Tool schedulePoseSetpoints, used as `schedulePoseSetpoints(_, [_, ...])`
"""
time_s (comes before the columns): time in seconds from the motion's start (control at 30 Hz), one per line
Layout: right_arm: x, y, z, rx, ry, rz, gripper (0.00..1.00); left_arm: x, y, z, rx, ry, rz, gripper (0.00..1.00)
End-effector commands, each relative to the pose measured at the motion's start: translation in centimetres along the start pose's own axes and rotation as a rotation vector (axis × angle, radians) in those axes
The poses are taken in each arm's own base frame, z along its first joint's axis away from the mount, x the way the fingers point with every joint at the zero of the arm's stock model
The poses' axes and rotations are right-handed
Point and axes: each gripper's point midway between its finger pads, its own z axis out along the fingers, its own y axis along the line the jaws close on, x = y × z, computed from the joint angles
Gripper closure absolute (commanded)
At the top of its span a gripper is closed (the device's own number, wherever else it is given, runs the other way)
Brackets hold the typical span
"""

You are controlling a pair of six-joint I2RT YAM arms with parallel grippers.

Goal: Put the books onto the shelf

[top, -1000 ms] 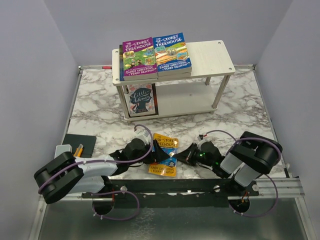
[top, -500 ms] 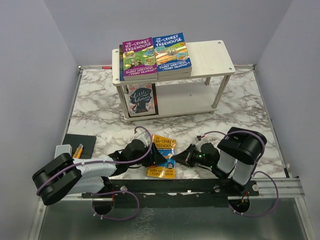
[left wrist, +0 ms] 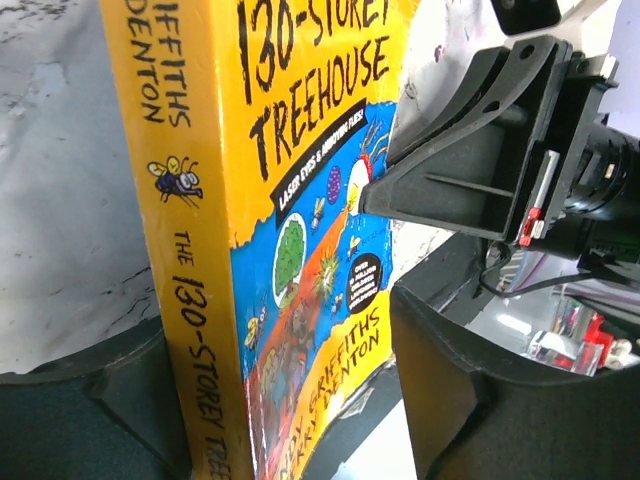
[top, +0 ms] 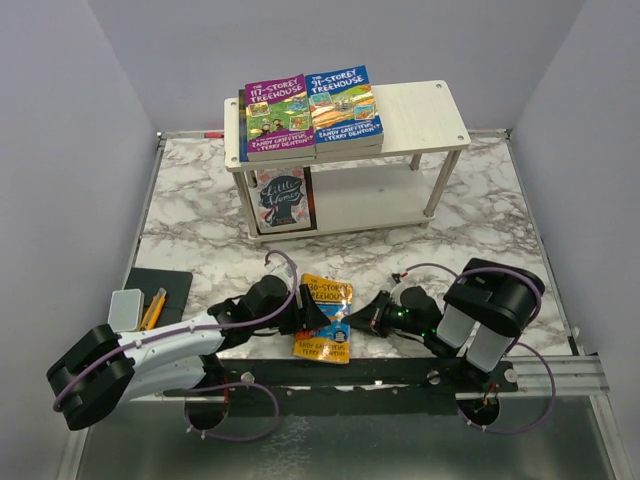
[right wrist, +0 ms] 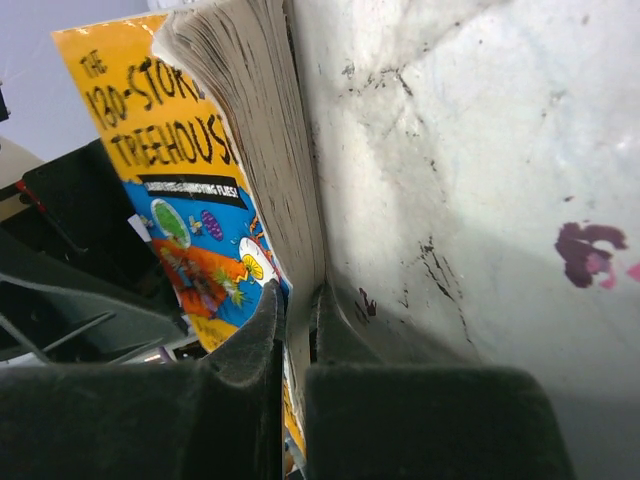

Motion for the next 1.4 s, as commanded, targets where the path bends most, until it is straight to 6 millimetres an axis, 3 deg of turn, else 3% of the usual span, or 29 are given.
schedulePoseSetpoints(0.0, [1.9,-11.0,-4.5,0.408,0.023,0.034,1.0,-0.8,0.2,-0.6,-0.019,-0.034,0.013,0.27])
schedulePoseSetpoints(0.07, [1.9,-10.9,-4.4,0.406,0.027,0.032,1.0,-0.7,0.4,-0.7,-0.018,-0.031,0.008,0.26])
schedulePoseSetpoints(0.13, [2.0,-10.8,-4.3,0.404,0.031,0.029,1.0,-0.6,0.4,-0.8,-0.016,-0.029,0.007,0.32])
schedulePoseSetpoints(0.33, [2.0,-10.6,-4.2,0.396,0.034,0.031,1.0,-0.3,0.2,-0.8,0.005,-0.013,0.006,0.95])
schedulePoseSetpoints(0.37, [2.0,-10.5,-4.1,0.393,0.035,0.032,1.0,-0.3,0.0,-0.8,0.01,-0.014,0.003,1.0])
schedulePoseSetpoints(0.53, [2.1,-10.0,-4.1,0.369,0.045,0.026,1.0,-1.0,-1.5,-1.3,0.062,-0.037,-0.005,1.0])
schedulePoseSetpoints(0.67, [1.9,-8.7,-4.1,0.319,0.037,0.01,0.96,-2.2,-4.1,-2.4,0.139,-0.077,-0.019,1.0])
schedulePoseSetpoints(0.93, [0.3,-5.5,-4.1,0.272,-0.015,-0.124,0.48,-5.5,-9.6,-6.0,0.273,-0.188,-0.015,1.0])
schedulePoseSetpoints(1.0, [-0.5,-3.3,-4.1,0.221,-0.045,-0.172,0.37,-6.2,-10.8,-6.9,0.307,-0.215,-0.018,1.0])
schedulePoseSetpoints(1.13, [-0.8,1.0,-5.1,0.069,-0.071,-0.259,0.26,-7.2,-12.8,-8.3,0.359,-0.251,-0.013,1.0])
schedulePoseSetpoints(1.37, [-1.7,6.2,-7.7,-0.112,-0.166,-0.299,0.22,-8.4,-15.4,-10.5,0.434,-0.293,0.002,1.0])
